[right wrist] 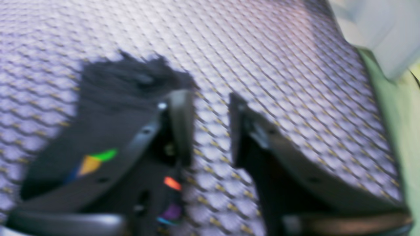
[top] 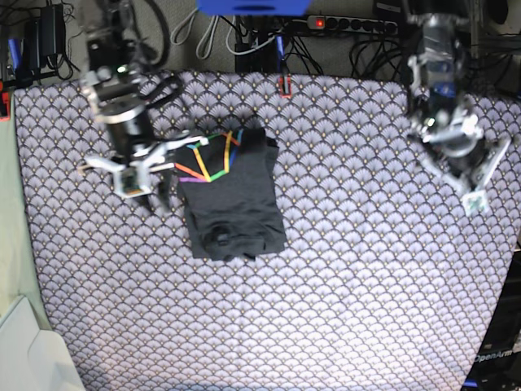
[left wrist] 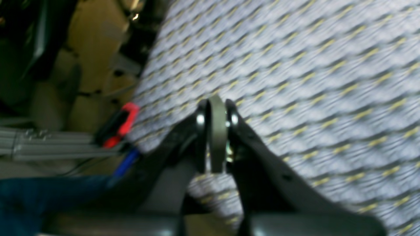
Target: Fold the T-shirt properly
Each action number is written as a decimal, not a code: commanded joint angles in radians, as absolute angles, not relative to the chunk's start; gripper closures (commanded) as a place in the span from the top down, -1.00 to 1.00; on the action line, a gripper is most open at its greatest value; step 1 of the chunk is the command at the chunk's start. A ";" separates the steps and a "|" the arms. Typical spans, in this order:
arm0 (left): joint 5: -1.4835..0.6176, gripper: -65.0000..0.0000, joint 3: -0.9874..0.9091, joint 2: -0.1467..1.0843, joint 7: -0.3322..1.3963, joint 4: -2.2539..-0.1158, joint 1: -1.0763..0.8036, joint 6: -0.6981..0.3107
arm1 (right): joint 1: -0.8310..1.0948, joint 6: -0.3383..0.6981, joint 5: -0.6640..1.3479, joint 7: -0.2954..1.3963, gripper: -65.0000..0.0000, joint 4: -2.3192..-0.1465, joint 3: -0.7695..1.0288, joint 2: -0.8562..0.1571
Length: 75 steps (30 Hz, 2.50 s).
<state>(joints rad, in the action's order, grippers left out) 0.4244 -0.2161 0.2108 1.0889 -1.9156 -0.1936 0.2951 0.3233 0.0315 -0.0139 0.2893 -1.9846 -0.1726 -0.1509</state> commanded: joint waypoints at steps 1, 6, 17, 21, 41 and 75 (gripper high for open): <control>0.441 -0.99 -0.237 0.225 1.075 -1.946 -0.223 0.305 | 0.317 0.028 -0.010 0.249 -0.77 -1.997 -0.186 -0.140; 0.440 -0.99 -0.334 0.225 1.064 -1.960 -0.407 0.303 | 0.311 0.028 -0.010 0.243 -1.00 -1.911 -0.249 -0.087; 0.440 -0.99 -0.346 0.206 1.063 -1.939 -0.575 0.309 | 0.263 0.028 -0.008 0.239 -1.00 -1.687 -0.421 -0.079; 0.441 -1.00 -0.346 0.188 1.013 -1.936 -0.584 0.309 | 0.245 0.028 -0.008 0.237 -1.00 -1.593 -0.487 -0.068; 0.294 -1.00 -0.272 0.248 0.912 -1.851 -0.631 0.306 | 0.417 0.019 -0.018 0.179 -1.00 -1.814 -0.483 -0.174; 0.005 -1.00 0.074 0.237 0.444 -1.302 -0.645 0.311 | 0.863 -0.119 -0.070 0.008 -1.00 -1.666 -0.038 -0.232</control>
